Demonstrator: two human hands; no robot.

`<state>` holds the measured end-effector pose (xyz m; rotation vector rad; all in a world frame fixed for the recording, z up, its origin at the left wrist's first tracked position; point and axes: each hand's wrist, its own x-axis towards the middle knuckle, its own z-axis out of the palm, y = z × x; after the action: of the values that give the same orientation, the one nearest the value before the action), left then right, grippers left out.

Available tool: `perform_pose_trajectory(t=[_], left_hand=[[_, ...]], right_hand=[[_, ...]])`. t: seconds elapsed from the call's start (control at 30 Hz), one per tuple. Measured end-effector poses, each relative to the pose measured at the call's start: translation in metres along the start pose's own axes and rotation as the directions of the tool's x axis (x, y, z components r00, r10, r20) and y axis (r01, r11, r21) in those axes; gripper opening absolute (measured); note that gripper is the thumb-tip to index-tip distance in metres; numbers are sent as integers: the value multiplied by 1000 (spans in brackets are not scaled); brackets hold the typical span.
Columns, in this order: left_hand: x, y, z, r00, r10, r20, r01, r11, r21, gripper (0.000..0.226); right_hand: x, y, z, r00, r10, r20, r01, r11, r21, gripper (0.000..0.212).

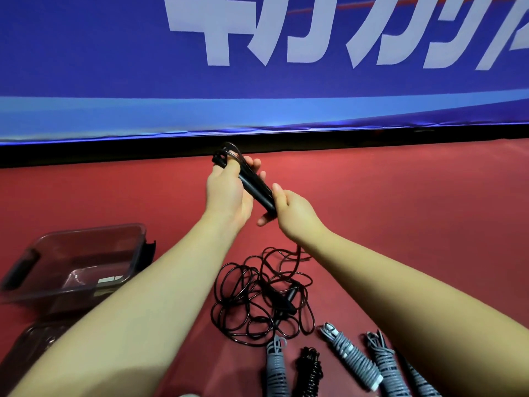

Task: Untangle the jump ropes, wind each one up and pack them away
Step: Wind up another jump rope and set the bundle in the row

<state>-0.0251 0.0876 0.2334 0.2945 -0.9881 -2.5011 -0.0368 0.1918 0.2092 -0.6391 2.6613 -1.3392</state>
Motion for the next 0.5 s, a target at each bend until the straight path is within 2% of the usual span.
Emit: perform_pose_trajectory(t=[0.1, 0.17, 0.23, 0.3, 0.4, 0.5], left_hand=[[0, -1, 0, 1000, -3, -4, 3, 1000, -22, 15], [-1, -3, 1, 1000, -21, 22, 22, 999, -40, 17], [1, -3, 1, 995, -65, 74, 68, 997, -40, 19], [6, -3, -7, 975, -168, 145, 172, 985, -15, 21], [6, 5, -33, 881, -382, 278, 374, 924, 85, 25], [12, 20, -68, 796, -514, 319, 433, 852, 293, 53]], right_hand=[[4, 5, 12, 984, 174, -47, -146, 922, 359, 35], [6, 8, 15, 968, 230, -101, -163, 882, 442, 35], [9, 11, 11, 965, 214, -151, -144, 916, 375, 34], [11, 14, 0, 967, 177, -184, -119, 950, 289, 33], [11, 24, -17, 978, 142, -155, -118, 981, 156, 27], [11, 36, -27, 990, 75, -117, -88, 989, -118, 23]])
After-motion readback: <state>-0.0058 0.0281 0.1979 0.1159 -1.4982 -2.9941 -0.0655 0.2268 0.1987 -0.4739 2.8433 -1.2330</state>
